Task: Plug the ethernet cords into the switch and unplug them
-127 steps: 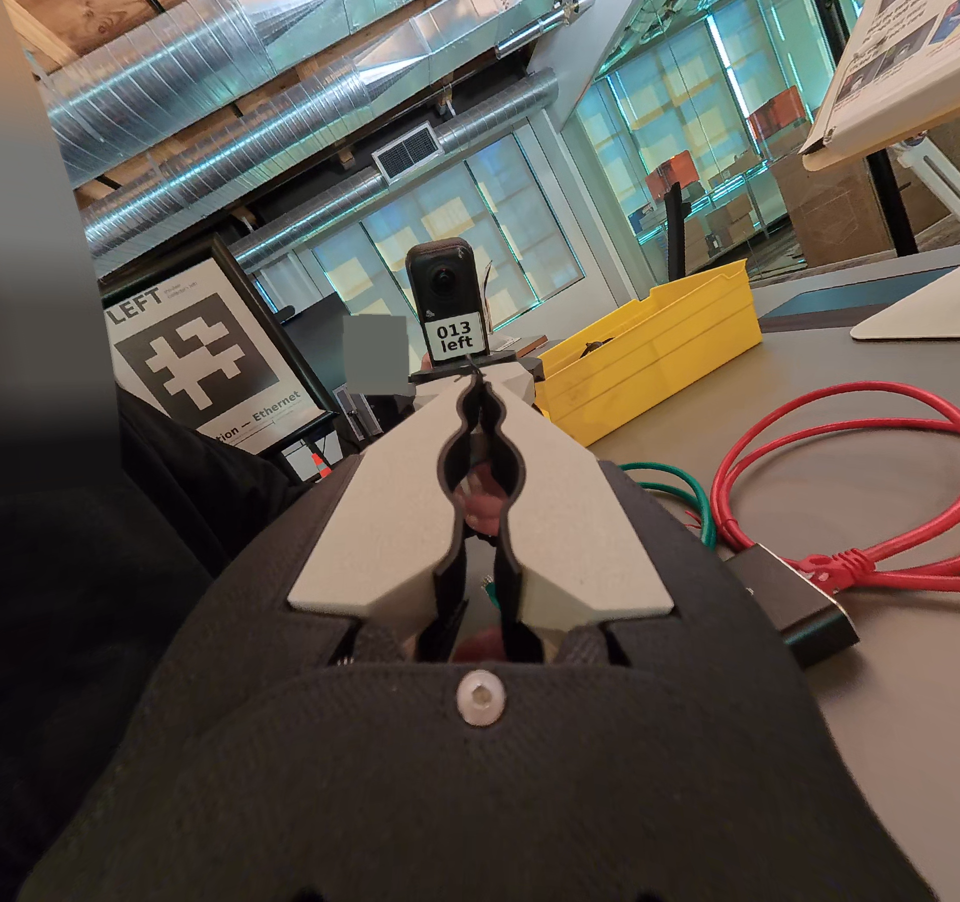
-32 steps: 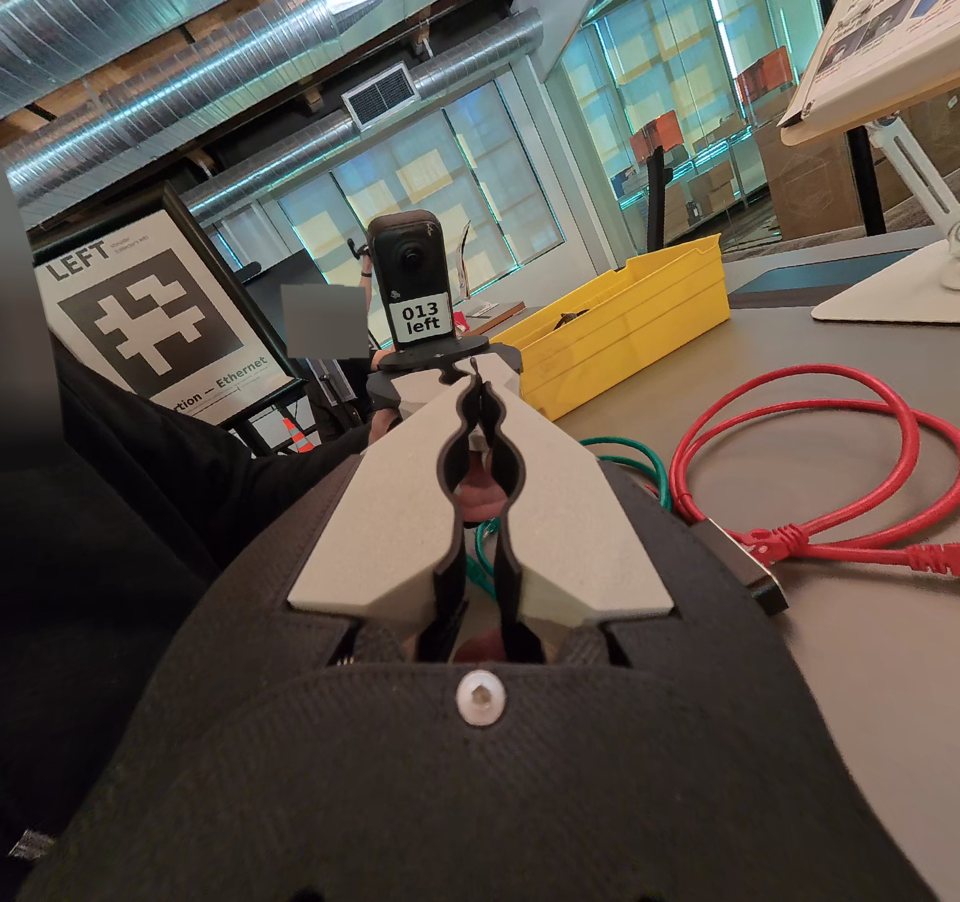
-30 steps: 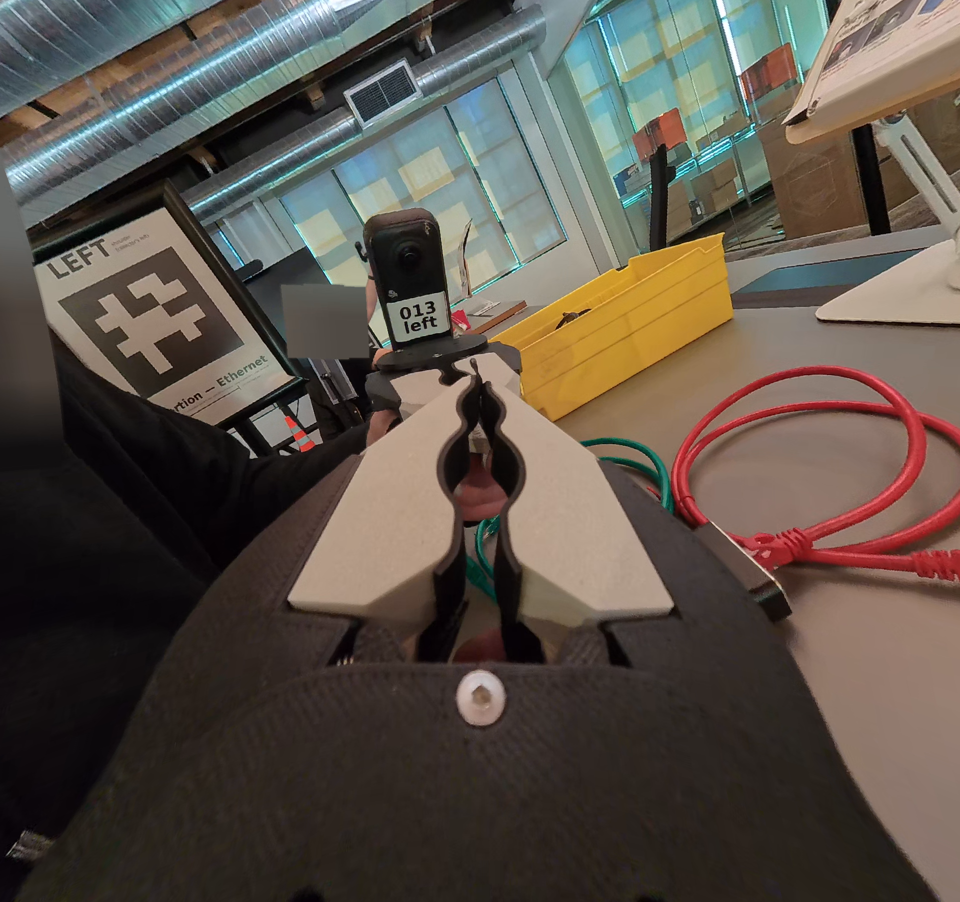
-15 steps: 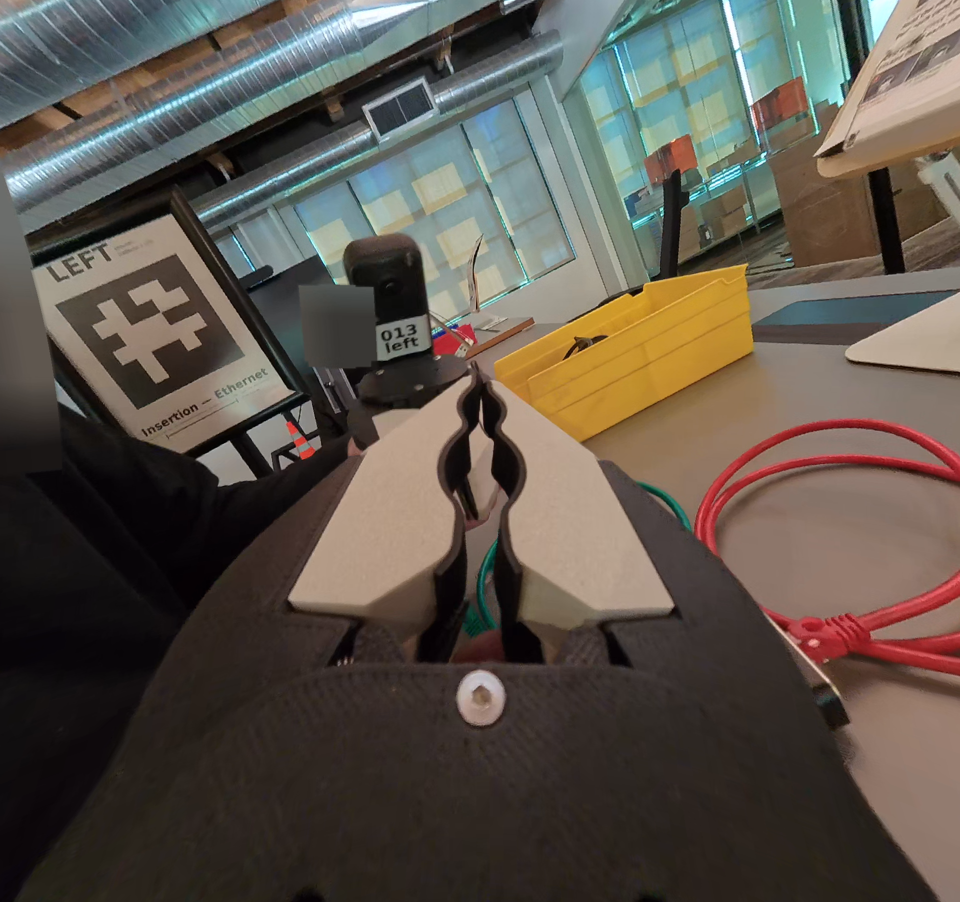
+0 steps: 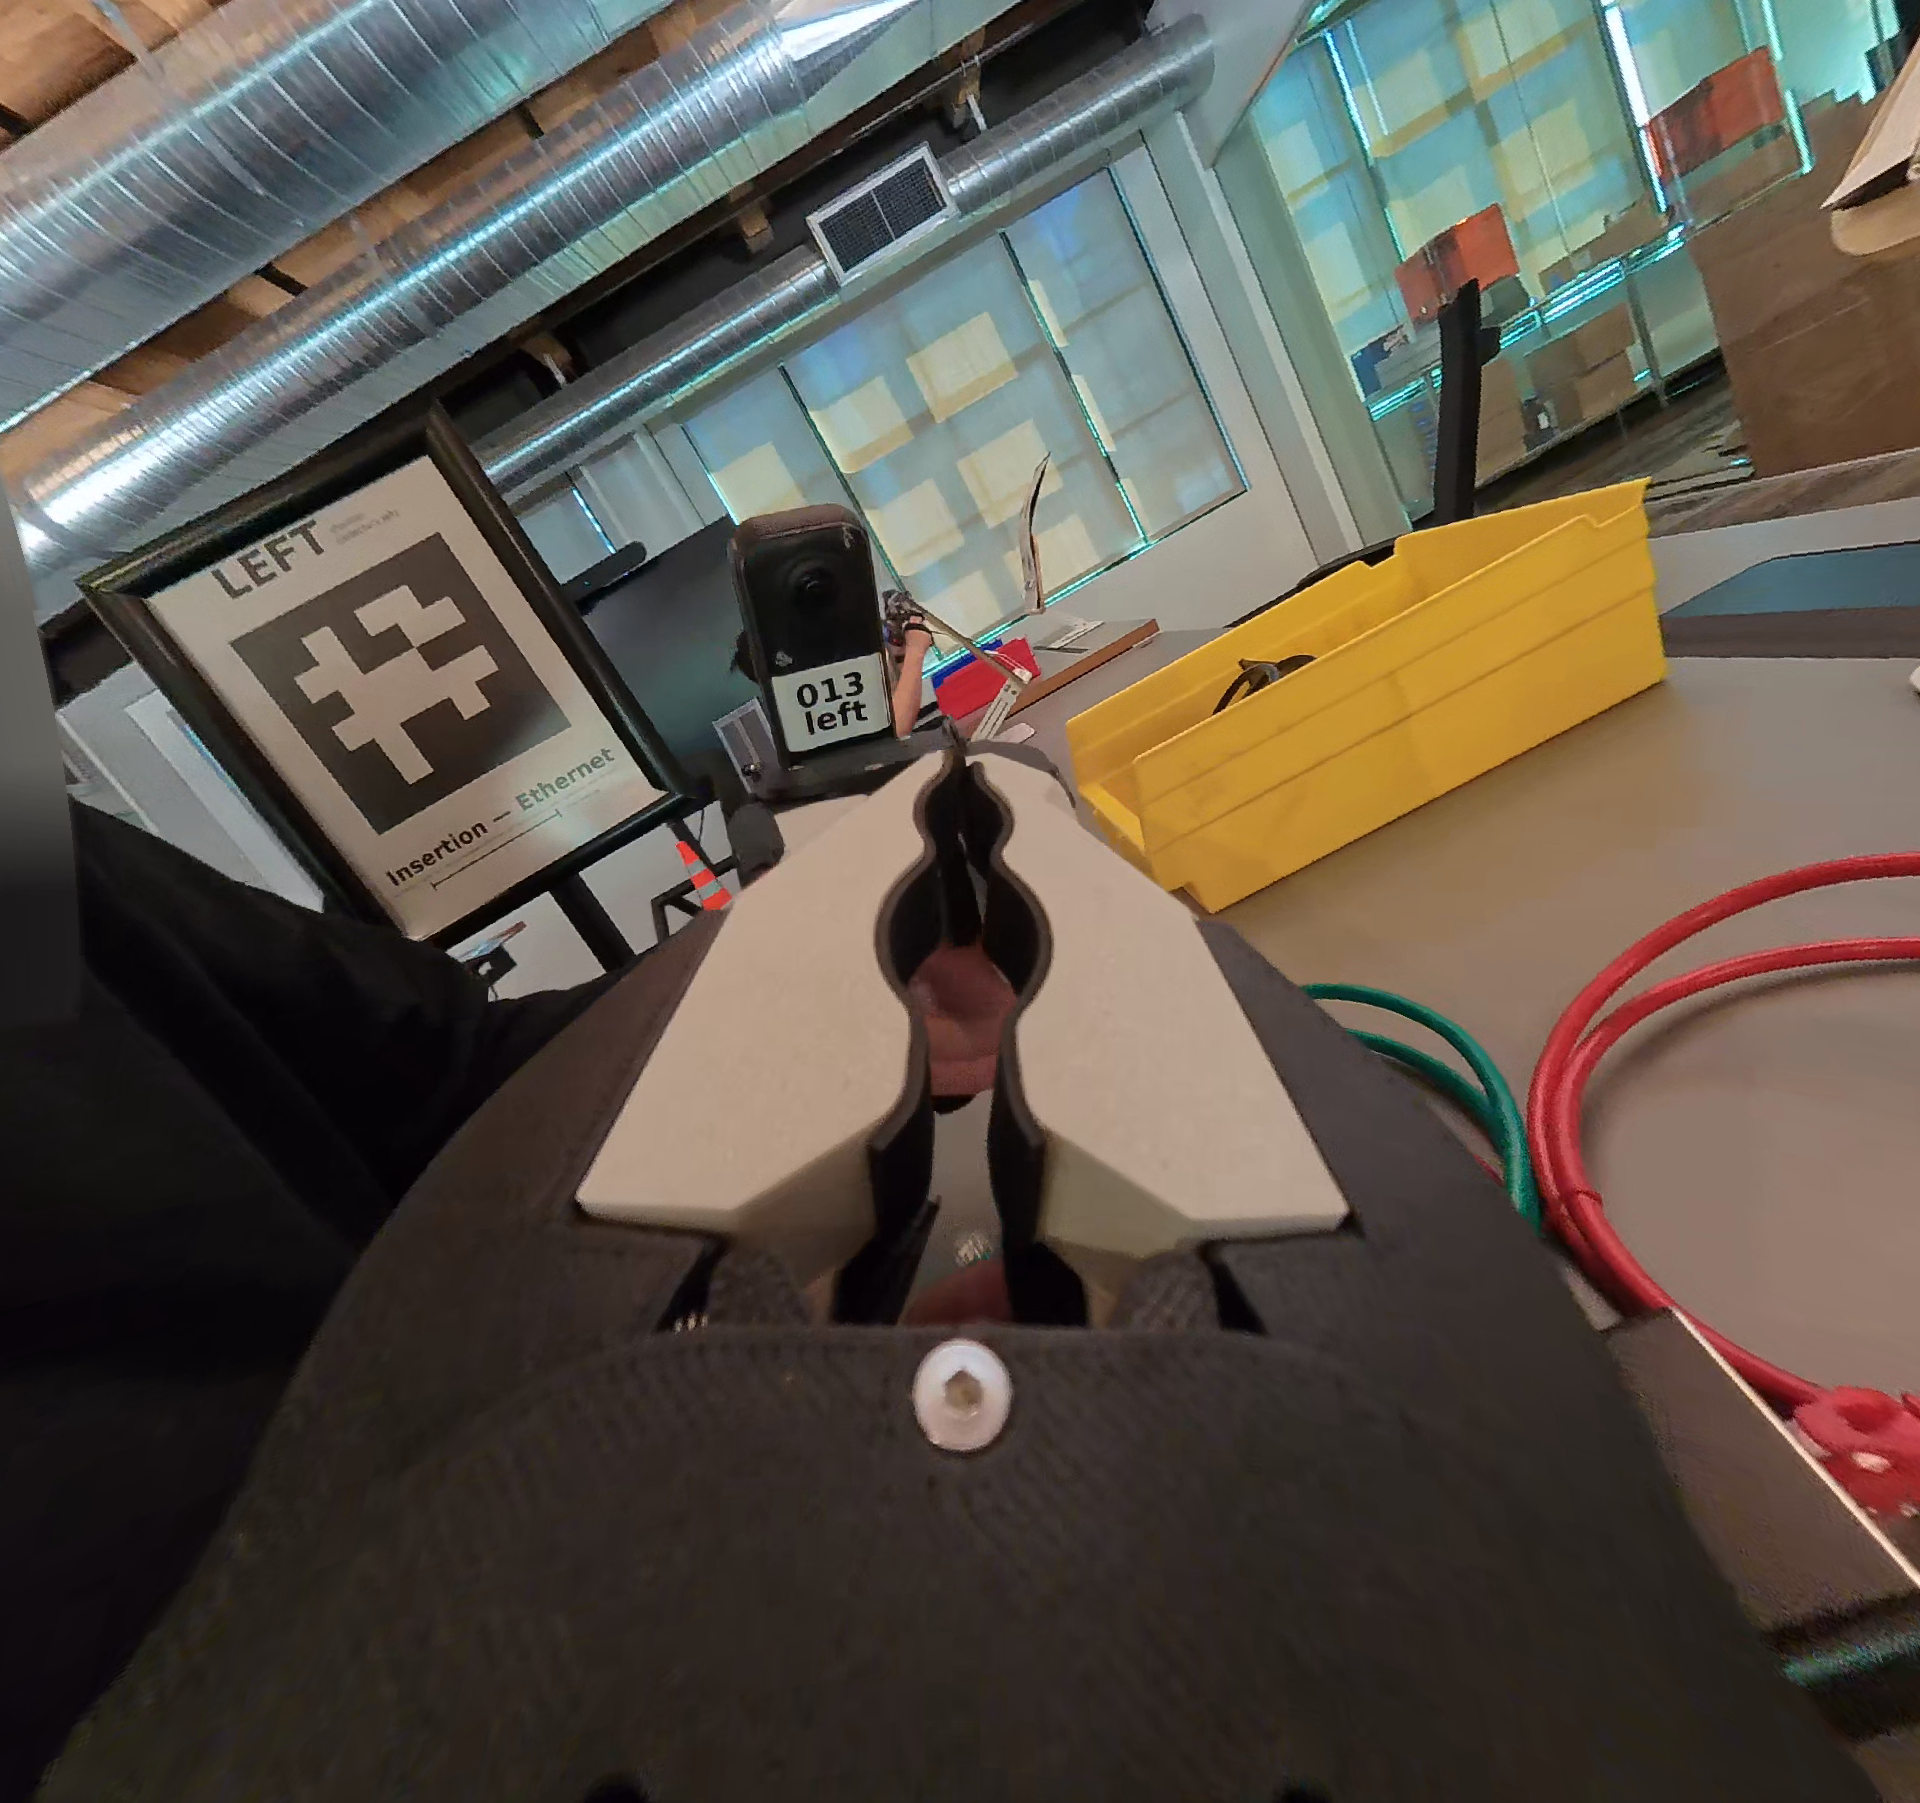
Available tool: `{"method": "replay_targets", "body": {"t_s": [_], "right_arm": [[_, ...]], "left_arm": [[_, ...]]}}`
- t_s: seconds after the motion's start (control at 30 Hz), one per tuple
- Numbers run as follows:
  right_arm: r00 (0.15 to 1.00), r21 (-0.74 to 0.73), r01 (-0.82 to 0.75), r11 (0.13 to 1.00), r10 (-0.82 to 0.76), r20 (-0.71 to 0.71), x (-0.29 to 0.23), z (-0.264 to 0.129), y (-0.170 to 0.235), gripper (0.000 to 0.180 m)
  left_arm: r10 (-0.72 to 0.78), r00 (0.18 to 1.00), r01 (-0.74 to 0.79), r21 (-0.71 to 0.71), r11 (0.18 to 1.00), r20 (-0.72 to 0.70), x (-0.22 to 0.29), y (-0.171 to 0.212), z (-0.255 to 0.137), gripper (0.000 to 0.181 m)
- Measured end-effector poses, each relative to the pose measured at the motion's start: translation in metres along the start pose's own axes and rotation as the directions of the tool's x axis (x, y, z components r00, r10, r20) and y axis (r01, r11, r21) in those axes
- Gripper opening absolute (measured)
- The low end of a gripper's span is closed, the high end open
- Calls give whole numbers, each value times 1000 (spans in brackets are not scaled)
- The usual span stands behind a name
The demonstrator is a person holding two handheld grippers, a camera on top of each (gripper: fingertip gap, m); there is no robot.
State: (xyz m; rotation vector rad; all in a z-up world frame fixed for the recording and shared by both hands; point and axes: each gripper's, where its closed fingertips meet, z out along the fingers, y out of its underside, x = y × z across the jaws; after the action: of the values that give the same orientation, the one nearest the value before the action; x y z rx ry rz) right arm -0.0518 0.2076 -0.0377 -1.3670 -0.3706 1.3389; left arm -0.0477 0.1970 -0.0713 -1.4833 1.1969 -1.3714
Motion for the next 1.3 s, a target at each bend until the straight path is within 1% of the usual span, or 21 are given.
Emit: {"method": "replay_targets", "body": {"t_s": [0.07, 0.27, 0.37, 0.43, 0.6, 0.77, 0.9, 1.0, 1.1, 1.13, 1.23, 1.3], "right_arm": [[1000, -3, -7, 1000, 7, 9, -1, 3, 1, 0], [999, -20, -17, 1000, 18, 31, -3, 10, 7, 0], [999, -23, -19, 1000, 20, 35, -3, 12, 8, 0], [999, -21, -17, 1000, 18, 33, -3, 12, 7, 0], [1000, -23, -13, 1000, 14, 27, -1, 11, 7, 0], [1000, -25, -3, 1000, 4, 20, 0, 10, 7, 0], [1000, -24, 15, 1000, -15, 5, 3, 7, 5, 0], [998, 7, 51, 999, -50, -39, 6, 2, -1, 0], [997, 21, 67, 998, -66, -51, 5, -2, -5, 0], [997, 42, 63, 997, -60, -57, 6, -5, -8, 0], [996, 51, 63, 997, -59, -71, 8, -12, -12, 0], [995, 39, 69, 997, -66, -75, 7, -15, -11, 0]], "left_arm": [[-9, 1000, 9, 23, 1000, -4, 2, -1, 0, 23], [-55, 998, 57, 111, 992, -22, 3, -10, -5, 11], [-32, 999, 32, 80, 996, -4, 2, -5, -4, 4], [-33, 999, 35, 76, 997, -19, 4, -5, -5, 1], [-12, 1000, 12, 45, 999, -5, 2, -2, -4, 1], [12, 999, -12, 22, 1000, -33, 7, 0, -3, 1], [29, 999, -29, 0, 1000, -29, 5, 2, -4, 1], [35, 998, -38, -54, 998, -51, 6, 8, -4, 1], [33, 998, -39, -105, 994, -53, 2, 15, -2, 1], [28, 997, -37, -121, 992, -78, 4, 18, -2, 1], [32, 994, -48, -163, 986, -101, 4, 22, -2, 7], [47, 995, -59, -143, 988, -87, 0, 14, -4, 10]]}}
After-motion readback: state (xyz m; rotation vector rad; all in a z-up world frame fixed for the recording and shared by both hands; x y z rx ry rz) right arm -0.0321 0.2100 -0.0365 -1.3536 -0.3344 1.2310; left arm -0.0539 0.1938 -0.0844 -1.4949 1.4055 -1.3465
